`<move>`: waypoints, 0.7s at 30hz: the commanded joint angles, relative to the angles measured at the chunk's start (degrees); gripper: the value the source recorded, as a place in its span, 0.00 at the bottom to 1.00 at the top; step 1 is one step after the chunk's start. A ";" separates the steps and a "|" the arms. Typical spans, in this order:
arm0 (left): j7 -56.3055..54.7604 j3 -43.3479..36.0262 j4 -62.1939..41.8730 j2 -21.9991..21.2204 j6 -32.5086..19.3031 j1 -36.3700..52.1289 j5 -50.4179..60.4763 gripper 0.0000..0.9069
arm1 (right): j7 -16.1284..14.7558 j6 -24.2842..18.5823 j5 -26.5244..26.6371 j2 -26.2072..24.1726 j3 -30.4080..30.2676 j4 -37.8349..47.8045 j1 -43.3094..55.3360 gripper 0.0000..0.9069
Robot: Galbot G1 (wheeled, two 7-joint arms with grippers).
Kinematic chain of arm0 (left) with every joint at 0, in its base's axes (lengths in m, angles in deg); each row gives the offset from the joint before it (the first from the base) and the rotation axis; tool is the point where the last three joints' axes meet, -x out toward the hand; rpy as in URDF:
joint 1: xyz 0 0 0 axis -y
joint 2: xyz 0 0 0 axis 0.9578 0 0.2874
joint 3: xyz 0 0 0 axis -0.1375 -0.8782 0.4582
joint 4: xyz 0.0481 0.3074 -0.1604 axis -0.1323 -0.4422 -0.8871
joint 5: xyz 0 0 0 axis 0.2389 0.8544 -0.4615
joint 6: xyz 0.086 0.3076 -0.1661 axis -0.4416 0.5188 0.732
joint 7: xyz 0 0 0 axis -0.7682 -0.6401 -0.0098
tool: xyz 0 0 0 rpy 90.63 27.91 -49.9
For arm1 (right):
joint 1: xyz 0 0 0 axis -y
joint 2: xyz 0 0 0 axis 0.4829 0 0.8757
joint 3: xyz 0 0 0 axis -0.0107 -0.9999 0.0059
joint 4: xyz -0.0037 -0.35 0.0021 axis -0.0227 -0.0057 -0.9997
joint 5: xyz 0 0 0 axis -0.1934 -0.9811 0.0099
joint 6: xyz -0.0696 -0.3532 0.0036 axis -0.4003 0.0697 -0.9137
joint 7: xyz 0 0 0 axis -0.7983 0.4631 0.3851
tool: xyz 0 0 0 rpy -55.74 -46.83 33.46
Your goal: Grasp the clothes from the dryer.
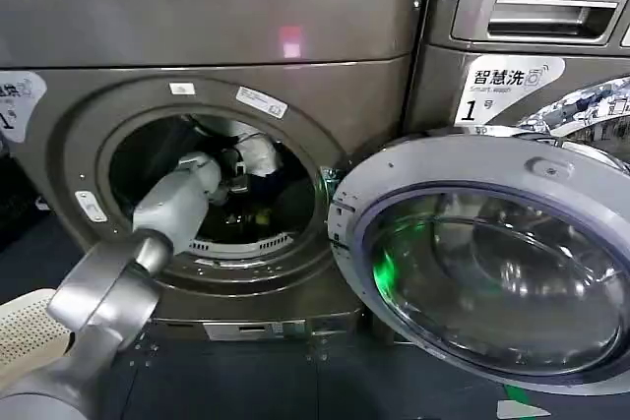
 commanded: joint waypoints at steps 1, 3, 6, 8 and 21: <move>-7.07 5.58 4.91 1.25 3.71 -1.88 -14.08 0.00 | 0.00 -0.04 -0.29 -0.06 -0.25 0.17 0.09 1.00; -10.74 7.00 8.33 2.03 5.88 -3.54 -21.44 0.00 | 0.00 -0.03 -0.32 -0.07 -0.65 0.04 0.31 1.00; -17.72 10.55 14.61 3.17 10.45 -8.45 -28.92 0.00 | 0.03 -0.04 -0.52 0.09 -1.28 -0.29 0.55 1.00; -23.24 14.21 20.48 4.11 12.07 -12.55 -34.13 0.00 | -0.02 -0.12 -0.96 0.27 -1.92 -0.48 0.79 1.00; -54.57 27.95 46.15 3.72 4.43 -31.98 -47.82 0.00 | 0.08 -0.74 -2.34 -0.26 -3.07 -0.69 1.24 1.00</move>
